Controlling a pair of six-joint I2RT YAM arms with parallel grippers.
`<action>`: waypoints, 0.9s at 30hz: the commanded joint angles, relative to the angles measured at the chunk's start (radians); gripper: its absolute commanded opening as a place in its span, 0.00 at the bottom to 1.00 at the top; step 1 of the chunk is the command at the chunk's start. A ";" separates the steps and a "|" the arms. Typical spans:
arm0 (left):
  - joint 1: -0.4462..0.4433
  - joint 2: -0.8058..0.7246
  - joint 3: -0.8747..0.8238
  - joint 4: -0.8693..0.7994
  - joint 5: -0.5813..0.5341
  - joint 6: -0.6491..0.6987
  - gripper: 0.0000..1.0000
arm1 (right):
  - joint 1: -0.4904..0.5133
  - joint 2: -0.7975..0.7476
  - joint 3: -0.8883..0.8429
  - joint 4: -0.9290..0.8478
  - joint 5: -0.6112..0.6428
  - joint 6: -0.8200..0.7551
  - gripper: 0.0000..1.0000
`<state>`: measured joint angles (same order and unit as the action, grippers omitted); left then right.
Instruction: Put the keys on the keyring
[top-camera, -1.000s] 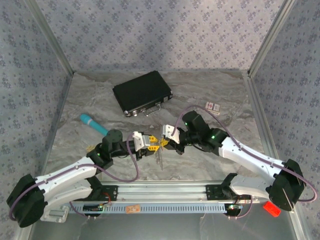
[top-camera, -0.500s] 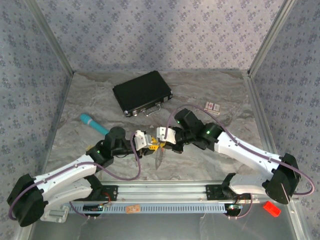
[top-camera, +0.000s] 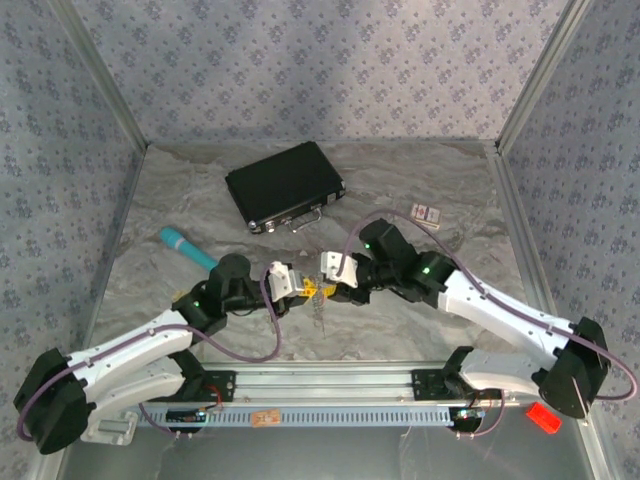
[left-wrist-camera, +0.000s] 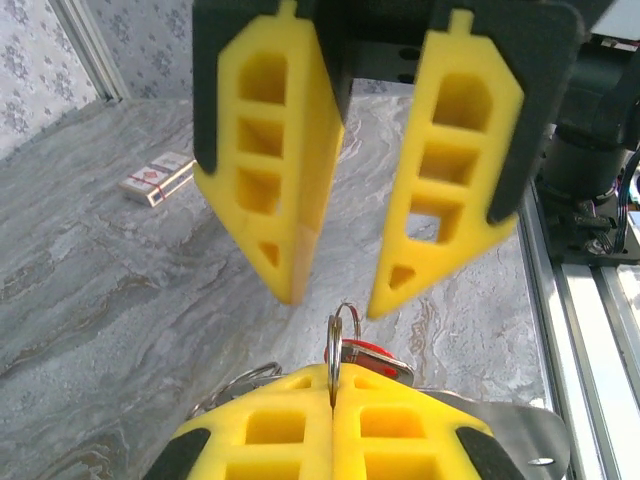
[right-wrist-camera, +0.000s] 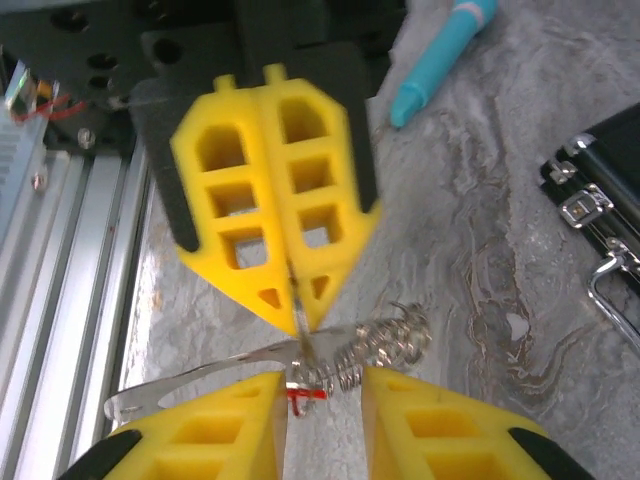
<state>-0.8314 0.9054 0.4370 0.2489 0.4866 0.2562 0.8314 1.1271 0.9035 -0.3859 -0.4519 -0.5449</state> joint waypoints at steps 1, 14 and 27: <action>-0.003 -0.025 -0.036 0.126 0.043 -0.032 0.00 | -0.024 -0.041 -0.067 0.125 -0.098 0.097 0.29; -0.002 -0.024 -0.058 0.190 0.069 -0.048 0.00 | -0.041 -0.044 -0.115 0.210 -0.154 0.152 0.29; -0.003 -0.016 -0.053 0.206 0.085 -0.048 0.00 | -0.043 -0.005 -0.097 0.218 -0.164 0.147 0.15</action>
<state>-0.8314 0.8978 0.3801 0.3882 0.5304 0.2153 0.7959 1.1187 0.7895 -0.1856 -0.5964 -0.4049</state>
